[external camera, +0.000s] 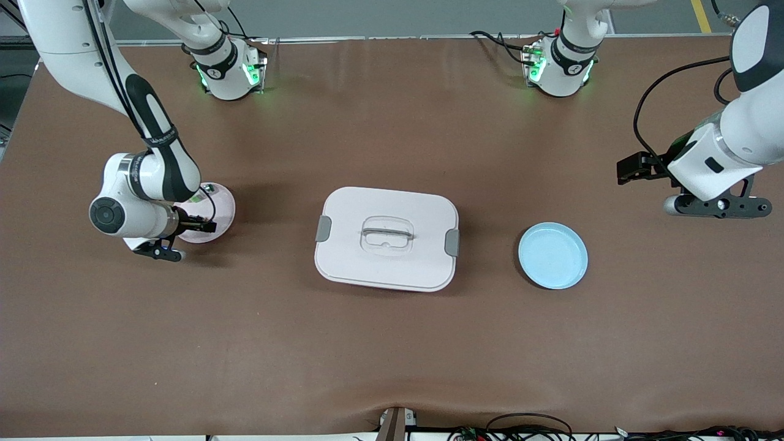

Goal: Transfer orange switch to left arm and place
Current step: 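Lift the switch with the right gripper while the left gripper approaches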

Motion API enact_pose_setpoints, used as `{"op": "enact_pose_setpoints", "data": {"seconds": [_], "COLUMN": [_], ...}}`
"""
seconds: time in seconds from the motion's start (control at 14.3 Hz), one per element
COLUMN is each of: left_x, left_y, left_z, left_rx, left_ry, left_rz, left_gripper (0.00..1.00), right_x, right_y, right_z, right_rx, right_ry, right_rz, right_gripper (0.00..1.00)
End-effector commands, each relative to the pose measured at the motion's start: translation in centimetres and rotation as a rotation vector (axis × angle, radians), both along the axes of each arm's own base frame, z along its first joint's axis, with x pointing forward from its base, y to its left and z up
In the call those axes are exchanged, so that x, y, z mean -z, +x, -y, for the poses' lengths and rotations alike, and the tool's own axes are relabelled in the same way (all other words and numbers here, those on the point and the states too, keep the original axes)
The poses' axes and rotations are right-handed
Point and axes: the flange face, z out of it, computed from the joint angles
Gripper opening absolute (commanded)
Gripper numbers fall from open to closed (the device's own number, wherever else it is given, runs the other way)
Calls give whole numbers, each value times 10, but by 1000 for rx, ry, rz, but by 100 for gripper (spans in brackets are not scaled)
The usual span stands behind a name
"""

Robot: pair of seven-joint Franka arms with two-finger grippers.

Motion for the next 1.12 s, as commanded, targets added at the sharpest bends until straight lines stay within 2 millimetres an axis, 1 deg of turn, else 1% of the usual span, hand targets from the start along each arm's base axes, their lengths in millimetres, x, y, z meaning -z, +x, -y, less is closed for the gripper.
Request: {"op": "enact_pose_setpoints", "data": {"seconds": [0.0, 0.07, 0.14, 0.21, 0.28, 0.42, 0.56, 0.7, 0.84, 1.05], "left_x": [-5, -5, -3, -2, -2, -2, -2, 1, 8, 13], "left_y": [1, 1, 1, 0, -1, -2, -3, -2, 0, -2], "left_z": [3, 4, 10, 16, 19, 27, 31, 34, 40, 57], "left_rx": [12, 13, 24, 26, 29, 39, 32, 35, 40, 53], "left_ry": [-13, -14, -18, -30, -44, -76, -119, -128, -151, -178], "left_rz": [4, 3, 0, -4, -7, -14, -22, -30, -47, -64], "left_gripper": [100, 100, 100, 100, 100, 100, 100, 100, 100, 100], "right_x": [0, 1, 1, 1, 1, 1, 0, -2, -6, -39], "right_y": [-2, -2, -2, -2, -2, -2, -3, -2, -5, -5], "right_z": [-4, -4, -4, -4, -4, -4, -3, -3, -3, -7], "right_rx": [17, 17, 16, 9, 4, 1, 4, 4, 5, 6], "right_ry": [5, 5, 6, 8, 9, 10, 10, 11, 13, 22], "right_rz": [9, 8, 8, 8, 7, 6, 3, 1, -18, -43], "right_gripper": [100, 100, 100, 81, 67, 49, 39, 35, 35, 35]}}
